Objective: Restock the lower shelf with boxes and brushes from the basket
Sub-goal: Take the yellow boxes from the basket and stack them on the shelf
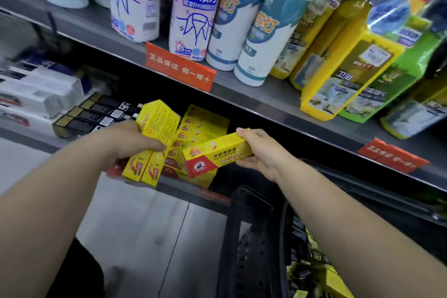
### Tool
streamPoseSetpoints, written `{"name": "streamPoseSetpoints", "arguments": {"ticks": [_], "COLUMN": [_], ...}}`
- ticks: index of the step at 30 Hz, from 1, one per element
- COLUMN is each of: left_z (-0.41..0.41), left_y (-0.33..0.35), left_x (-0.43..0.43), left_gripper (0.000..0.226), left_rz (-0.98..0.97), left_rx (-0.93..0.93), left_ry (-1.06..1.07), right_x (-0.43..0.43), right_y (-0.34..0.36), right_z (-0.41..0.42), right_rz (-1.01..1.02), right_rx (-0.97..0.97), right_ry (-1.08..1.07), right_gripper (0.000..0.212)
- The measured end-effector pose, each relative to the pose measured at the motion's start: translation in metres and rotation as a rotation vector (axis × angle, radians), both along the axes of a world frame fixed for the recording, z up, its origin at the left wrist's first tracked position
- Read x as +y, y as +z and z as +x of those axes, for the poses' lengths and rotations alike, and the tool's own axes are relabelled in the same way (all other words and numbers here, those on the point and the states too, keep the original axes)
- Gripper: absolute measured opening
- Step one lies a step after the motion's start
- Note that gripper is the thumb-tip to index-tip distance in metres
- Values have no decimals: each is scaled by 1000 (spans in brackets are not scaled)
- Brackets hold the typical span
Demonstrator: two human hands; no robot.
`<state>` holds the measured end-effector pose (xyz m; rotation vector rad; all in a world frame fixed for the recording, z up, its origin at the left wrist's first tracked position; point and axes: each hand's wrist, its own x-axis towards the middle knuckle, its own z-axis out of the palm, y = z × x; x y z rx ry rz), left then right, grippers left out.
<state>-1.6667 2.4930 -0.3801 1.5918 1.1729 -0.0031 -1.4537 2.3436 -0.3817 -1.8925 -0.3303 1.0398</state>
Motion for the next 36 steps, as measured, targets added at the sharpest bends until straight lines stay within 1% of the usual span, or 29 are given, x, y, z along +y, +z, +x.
{"name": "streamPoseSetpoints", "arguments": {"ticks": [1,3,4,6,8,11,14,15,17,20,24,28,32,36], "left_z": [0,1,2,4,4,4,6,7,11,16,19,17,17,19], "left_y": [0,0,0,0,-4,-12,-17,-18,-20,-23,-23,-22,-21,-22], "left_x": [5,13,16,22,26,33,37,37,38,37,34,35,34,34], "left_gripper": [53,70,73,73,74,76,77,77,79,85,85,79,81,82], "left_rz": [9,56,88,104,98,89,74,64,57,77,103,84,114,64], "left_rx": [4,55,83,113,132,138,126,119,117,121,157,172,194,165], "left_ry": [14,-1,-15,-38,-46,-54,-41,-40,-38,-27,-29,-62,-60,-70], "right_x": [7,21,29,42,50,53,54,53,53,50,49,54,59,64], "right_y": [-6,-16,-21,-30,-42,-57,-59,-57,-55,-54,-62,-72,-78,-80], "right_z": [3,6,7,7,6,8,11,11,9,3,-2,0,-1,-4], "right_rz": [0,5,2,-36,-171,-345,-524,-556,-525,-454,-597,-703,-727,-696], "right_rx": [8,35,35,-10,-182,-452,-737,-835,-953,-921,-909,-929,-942,-963], "right_ry": [-23,-65,-80,-66,49,316,595,652,700,726,890,936,979,1010], "right_gripper": [35,52,59,61,59,74,70,69,66,68,64,63,65,68]}}
